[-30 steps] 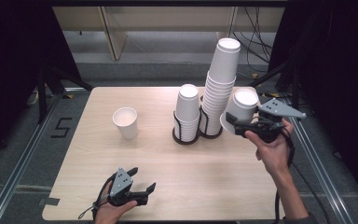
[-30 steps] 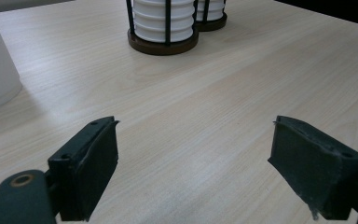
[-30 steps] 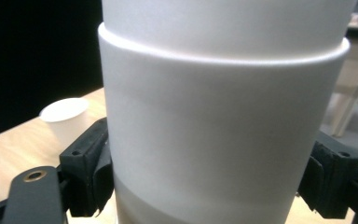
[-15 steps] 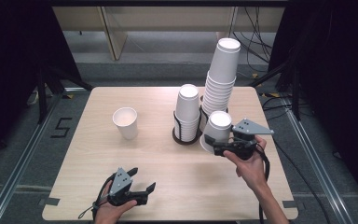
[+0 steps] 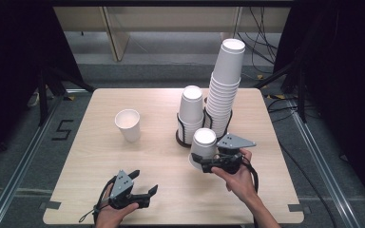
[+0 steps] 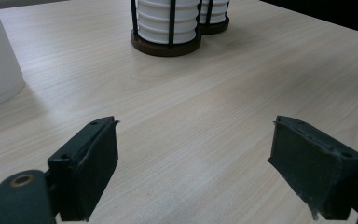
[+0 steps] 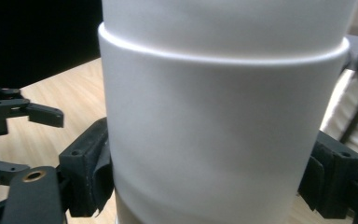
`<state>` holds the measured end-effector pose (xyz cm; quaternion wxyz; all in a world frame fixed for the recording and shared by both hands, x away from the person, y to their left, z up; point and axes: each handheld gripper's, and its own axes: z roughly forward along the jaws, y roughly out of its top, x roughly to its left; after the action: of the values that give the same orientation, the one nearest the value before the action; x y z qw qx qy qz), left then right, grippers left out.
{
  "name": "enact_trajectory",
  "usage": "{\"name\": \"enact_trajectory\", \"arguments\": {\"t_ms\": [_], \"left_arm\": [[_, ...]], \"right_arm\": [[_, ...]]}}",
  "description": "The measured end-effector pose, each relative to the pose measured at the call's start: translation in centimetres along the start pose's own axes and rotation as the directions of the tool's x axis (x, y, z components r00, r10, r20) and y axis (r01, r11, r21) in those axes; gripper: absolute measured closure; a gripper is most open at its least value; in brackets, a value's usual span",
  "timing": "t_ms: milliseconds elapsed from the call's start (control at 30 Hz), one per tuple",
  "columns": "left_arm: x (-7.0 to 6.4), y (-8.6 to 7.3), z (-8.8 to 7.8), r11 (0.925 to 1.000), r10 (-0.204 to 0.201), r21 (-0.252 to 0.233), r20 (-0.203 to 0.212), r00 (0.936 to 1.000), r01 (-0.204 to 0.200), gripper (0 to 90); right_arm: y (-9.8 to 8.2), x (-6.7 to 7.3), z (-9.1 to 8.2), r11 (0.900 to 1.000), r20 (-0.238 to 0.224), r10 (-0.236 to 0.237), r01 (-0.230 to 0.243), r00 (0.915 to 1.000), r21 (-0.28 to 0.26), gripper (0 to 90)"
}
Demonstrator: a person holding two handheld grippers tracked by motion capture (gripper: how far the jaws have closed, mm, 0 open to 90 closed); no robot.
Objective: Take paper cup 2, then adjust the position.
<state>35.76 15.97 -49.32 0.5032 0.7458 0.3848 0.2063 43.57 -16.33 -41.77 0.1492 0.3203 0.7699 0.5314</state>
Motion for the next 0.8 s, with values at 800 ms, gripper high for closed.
{"name": "enact_trajectory", "arguments": {"t_ms": [800], "left_arm": [[-0.5,0.4,0.5,0.9955,-0.040,-0.083,0.063,0.9972,0.045,14.5]], "right_arm": [[-0.6,1.8,1.6,0.999,-0.060,-0.016,0.018,0.9981,0.032,18.4]]}}
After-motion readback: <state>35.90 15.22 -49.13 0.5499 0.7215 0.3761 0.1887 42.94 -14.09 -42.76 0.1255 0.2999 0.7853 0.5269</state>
